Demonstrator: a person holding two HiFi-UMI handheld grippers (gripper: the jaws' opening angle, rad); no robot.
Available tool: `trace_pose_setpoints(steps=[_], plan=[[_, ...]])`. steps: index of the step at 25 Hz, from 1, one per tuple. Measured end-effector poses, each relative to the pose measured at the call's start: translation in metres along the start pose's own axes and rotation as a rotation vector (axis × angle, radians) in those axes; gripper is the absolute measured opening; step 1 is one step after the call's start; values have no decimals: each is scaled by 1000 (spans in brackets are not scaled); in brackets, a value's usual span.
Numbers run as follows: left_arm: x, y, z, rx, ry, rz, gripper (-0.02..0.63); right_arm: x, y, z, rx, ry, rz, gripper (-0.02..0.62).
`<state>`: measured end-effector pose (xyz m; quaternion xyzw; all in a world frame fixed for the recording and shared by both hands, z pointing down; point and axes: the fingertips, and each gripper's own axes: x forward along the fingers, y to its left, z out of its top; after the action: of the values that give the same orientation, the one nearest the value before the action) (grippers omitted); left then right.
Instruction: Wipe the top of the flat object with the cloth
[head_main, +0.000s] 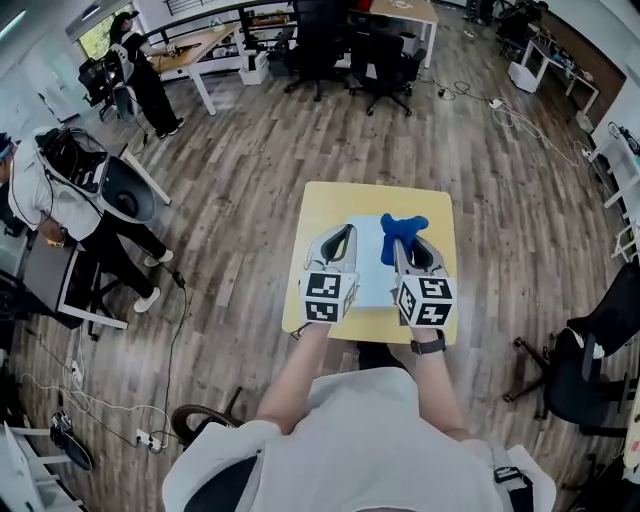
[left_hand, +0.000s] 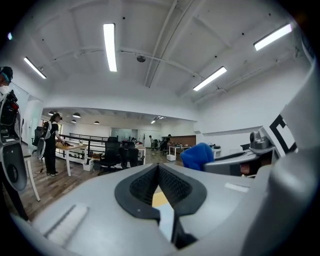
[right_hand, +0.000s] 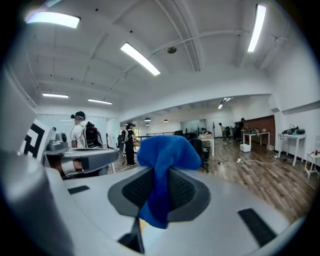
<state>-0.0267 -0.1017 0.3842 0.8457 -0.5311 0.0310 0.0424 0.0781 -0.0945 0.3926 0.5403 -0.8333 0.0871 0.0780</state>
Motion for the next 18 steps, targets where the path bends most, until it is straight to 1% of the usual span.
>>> trace_pose_setpoints(steps=[2,4,6,9,10,15,18], plan=[[22,6,0,7,11,-8,9,23,-17,0,24,31,0,69],[43,13,0,24,30,-20,9,45,-32,2,27,59,5,69],[61,20,-3,31,59,-18,9,63,-43,0,-15,104,24,69],[84,31,-16,24,99,2,9,86,-54,-16,-113,203,75,73],[91,35,-21,14,111,10,9,93,-57,-22,-131,227,92,89],[116,50,-48,-24,170,35,9,129,-71,-41,-136,275,170,87],[124,61,-62,-48,190,48,9,153,-70,-58,-193,312,223,87]])
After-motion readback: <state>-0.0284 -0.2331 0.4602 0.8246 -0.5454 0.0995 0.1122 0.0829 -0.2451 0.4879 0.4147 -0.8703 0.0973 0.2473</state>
